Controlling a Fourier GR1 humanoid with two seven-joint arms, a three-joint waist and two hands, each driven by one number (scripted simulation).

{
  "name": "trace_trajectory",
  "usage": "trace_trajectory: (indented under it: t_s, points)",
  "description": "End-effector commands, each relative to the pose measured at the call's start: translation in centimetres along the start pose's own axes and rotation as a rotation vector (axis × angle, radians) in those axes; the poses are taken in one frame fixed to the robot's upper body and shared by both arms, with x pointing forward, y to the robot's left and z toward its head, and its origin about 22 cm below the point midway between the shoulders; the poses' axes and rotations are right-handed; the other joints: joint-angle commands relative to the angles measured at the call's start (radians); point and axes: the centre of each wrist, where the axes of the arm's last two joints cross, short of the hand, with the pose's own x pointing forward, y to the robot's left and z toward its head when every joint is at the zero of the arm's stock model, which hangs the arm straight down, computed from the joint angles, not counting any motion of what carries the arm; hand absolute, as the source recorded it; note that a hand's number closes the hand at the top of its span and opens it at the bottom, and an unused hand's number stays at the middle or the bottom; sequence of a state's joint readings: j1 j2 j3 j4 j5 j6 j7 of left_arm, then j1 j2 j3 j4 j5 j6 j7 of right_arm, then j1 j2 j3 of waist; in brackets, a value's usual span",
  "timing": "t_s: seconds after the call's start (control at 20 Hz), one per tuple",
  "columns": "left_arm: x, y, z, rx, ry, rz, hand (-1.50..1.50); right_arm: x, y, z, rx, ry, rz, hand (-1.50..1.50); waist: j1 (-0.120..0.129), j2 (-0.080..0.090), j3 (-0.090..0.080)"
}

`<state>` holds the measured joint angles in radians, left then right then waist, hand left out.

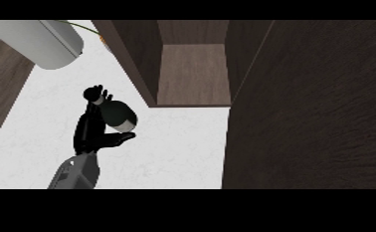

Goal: Pick up the wine, place it into the cabinet and close the cabinet

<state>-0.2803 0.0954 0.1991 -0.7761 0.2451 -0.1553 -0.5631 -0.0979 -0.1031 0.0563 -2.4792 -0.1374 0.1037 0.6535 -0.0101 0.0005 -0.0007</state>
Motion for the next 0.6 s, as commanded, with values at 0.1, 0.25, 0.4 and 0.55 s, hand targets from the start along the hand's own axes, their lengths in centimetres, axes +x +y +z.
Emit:
trace_trajectory:
  t_s: [0.1,0.25,0.4,0.55]
  points:
    - [-0.3,-1.8,-1.0,0.006,-0.021,0.046,-1.50,3.1,-0.5,1.4,0.039,-0.052,-0.026,-1.50,0.005,-0.001,0.000]
    - [-1.6,-0.8,0.4,-0.019,-0.027,0.076,-1.50,2.0,-1.0,0.2,0.023,-0.060,-0.033,-1.50,0.005,0.000,0.000]
    - [-1.0,0.3,-0.5,-0.082,-0.007,0.118,1.50,1.1,0.2,1.4,0.036,-0.047,-0.059,-1.50,0.000,0.000,0.000]
    - [-1.5,0.4,-0.2,-0.130,-0.026,0.066,1.50,2.9,1.4,2.7,0.035,-0.062,-0.067,-1.50,-0.004,-0.001,-0.001]
